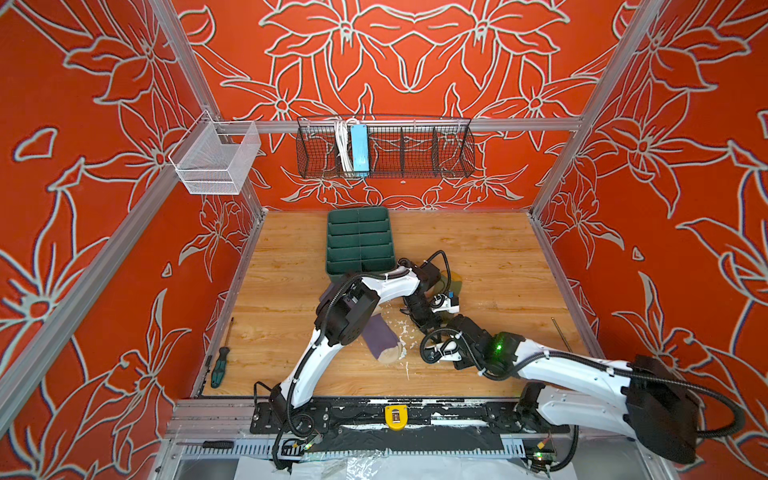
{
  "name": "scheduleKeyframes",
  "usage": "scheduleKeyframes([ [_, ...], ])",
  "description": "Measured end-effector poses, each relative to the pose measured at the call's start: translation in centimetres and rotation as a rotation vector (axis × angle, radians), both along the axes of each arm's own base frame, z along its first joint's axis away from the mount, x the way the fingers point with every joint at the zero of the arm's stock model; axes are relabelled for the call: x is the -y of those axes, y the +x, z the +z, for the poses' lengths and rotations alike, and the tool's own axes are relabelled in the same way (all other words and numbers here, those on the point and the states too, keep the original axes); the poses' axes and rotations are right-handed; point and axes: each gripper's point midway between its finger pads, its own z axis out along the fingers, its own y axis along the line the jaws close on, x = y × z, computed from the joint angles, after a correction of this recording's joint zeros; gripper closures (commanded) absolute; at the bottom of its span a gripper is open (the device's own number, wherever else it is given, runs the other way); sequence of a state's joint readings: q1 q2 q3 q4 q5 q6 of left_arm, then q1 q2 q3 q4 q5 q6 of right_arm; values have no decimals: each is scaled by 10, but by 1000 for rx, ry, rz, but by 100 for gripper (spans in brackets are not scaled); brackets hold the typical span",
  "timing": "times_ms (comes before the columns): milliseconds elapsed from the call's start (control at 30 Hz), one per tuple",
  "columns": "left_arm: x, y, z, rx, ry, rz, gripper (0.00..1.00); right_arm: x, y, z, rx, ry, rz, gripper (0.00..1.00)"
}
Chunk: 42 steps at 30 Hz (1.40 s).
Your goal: Roll the socks
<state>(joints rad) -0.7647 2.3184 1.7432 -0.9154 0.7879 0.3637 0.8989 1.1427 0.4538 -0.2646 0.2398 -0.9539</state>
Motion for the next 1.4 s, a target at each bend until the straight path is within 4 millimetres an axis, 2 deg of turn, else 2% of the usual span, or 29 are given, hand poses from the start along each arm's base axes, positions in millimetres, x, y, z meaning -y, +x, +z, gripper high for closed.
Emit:
scheduleKeyframes([
  [33, 0, 0, 0, 0, -1, -2, 98, -2, 2, 0, 6, 8, 0, 48],
  [100, 0, 0, 0, 0, -4, -4, 97, -4, 3, -4, 12, 15, 3, 58],
  [233, 0, -4, -1, -19, -10, -6, 94, -5, 4, -9, 22, 29, 0, 67],
  [500, -1, -8, 1, -21, -38, -30, 73, -9, 8, -11, 29, 40, -4, 98],
  [700, -4, -13, 15, 29, -62, -50, 40, -11, 5, -11, 18, 63, -4, 100],
  [833, -11, -7, 33, 145, -68, -40, 31, -12, 1, -12, -3, 79, -3, 100],
  [967, -19, 6, 75, 316, -136, 7, 29, -13, -1, -11, -42, 96, -33, 100],
  [1067, -35, 30, 121, 522, -209, 107, 27, -16, -4, -10, -114, 114, -61, 100],
  [1167, -70, 59, 171, 816, -248, 265, 27, -21, -10, -8, -209, 137, -103, 100],
  [1233, -96, 72, 210, 1027, -267, 364, 26, -28, -15, -6, -289, 156, -135, 100],
  [1300, -116, 71, 249, 1225, -309, 405, 26, -35, -19, -4, -358, 169, -162, 100],
  [1400, -136, 57, 291, 1447, -361, 366, 26, -44, -24, -2, -460, 188, -206, 100],
])
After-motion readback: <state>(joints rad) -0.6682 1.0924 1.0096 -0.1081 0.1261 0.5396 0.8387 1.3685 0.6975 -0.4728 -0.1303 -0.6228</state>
